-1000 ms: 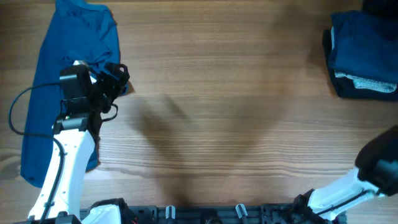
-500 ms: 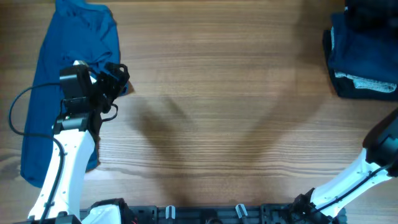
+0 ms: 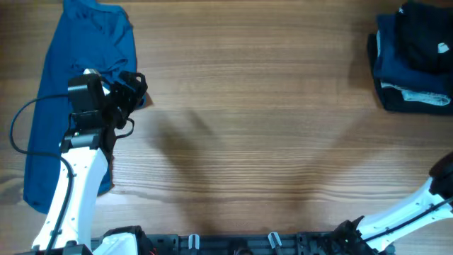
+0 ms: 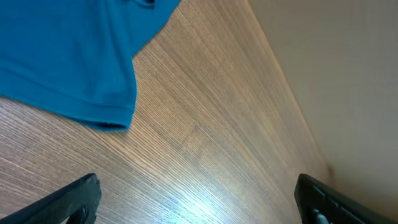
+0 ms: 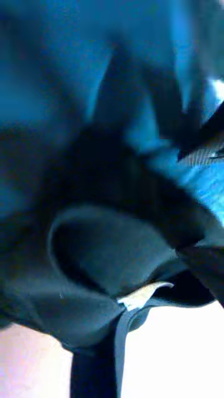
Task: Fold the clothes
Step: 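Place the black bundle on the top-right clothes stack and release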
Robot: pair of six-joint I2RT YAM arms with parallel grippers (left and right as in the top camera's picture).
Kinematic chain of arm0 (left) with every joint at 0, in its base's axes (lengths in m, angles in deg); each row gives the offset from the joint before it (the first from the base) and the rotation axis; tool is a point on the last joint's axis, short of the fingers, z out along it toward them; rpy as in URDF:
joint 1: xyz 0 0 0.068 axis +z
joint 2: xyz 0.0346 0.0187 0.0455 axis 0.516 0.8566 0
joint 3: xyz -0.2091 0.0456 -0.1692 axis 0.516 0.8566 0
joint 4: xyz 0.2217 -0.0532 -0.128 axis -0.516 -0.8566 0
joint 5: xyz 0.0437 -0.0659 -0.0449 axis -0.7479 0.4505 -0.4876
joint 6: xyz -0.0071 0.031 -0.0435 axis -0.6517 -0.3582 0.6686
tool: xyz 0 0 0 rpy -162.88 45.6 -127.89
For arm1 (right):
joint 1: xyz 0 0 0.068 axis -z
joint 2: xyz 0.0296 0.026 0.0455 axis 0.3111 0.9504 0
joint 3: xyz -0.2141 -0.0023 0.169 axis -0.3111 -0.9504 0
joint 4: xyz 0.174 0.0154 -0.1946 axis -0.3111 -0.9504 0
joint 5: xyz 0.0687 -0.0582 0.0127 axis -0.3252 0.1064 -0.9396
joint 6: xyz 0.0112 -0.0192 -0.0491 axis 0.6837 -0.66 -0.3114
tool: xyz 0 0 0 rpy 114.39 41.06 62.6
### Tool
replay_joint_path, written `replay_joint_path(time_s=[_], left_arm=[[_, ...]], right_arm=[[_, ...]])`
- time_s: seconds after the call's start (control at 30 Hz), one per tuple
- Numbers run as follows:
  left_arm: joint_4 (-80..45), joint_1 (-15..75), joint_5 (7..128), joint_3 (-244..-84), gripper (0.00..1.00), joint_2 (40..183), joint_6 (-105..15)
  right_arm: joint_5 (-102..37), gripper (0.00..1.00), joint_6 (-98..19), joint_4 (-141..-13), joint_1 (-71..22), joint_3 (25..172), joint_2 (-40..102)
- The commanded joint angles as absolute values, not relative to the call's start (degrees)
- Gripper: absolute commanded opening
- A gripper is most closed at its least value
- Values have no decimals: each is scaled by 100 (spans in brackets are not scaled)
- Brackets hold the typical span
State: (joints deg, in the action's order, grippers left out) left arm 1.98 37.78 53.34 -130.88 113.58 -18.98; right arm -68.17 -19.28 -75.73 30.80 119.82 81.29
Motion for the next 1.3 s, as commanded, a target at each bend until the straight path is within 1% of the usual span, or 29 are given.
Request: replay_joint_path(time_s=[0.0,0.07,0.13,0.23,0.3,0.33,0.4,0.43,0.47,0.53,0.63,0.77,0.83,1.0,1.1,1.27], left_arm=[[213,3794,5297,-13126,100,11317,-1972],[213,3794,5299,-13126,100,11317,-1972],[213,3794,5299,-13126,100,11317,-1972],[211,3794,5297,-13126,100,11317,-1972],[213,3794,5299,-13126,100,11356,-1972],[213,3794,5299,-13126,100,11406,-1972],[211,3794,5301,-13126,100,11465,-1972],[211,3794,5299,-13126,100,11485,-1972],[211,3794,5299,-13126,100,11489,-1972],[211,3794,5299,-13126,100,11489,-1974],[209,3794,5295,-13126,100,11489,-1994],[211,3794,5295,-13126,100,11489,-1992],[213,3794,5273,-13126,100,11489,-1992],[213,3794,5210,-13126,100,11489,-1992],[213,3794,5188,-13126,100,11489,-1992],[213,3794,5188,-13126,100,11489,-1992]], right_arm=[[-6998,57,-2204,-8046,3183,12043,7488],[-7001,62,-2503,-8424,3187,12043,7167],[-7193,62,-3102,-8515,3126,12043,6850],[-7298,64,-4444,-8161,2842,12043,6430],[-7147,64,-4964,-7711,2551,12043,6378],[-6762,63,-5323,-7300,2302,12043,6417],[-5995,63,-5795,-6835,1933,12043,6492],[-5202,63,-6121,-6494,1631,12043,6579],[-4572,65,-6132,-6225,1447,12043,6655],[-3849,71,-6132,-5604,1190,12043,6837],[-3801,78,-5974,-4789,1096,12043,7178],[-3794,85,-5489,-4006,1100,12043,7792],[-3796,86,-5434,-3836,1098,12043,8059],[-3805,86,-4995,-3757,1166,12043,8695],[-4089,85,-4969,-4046,1251,12043,9226],[-4126,86,-4846,-4756,1270,12043,9901]])
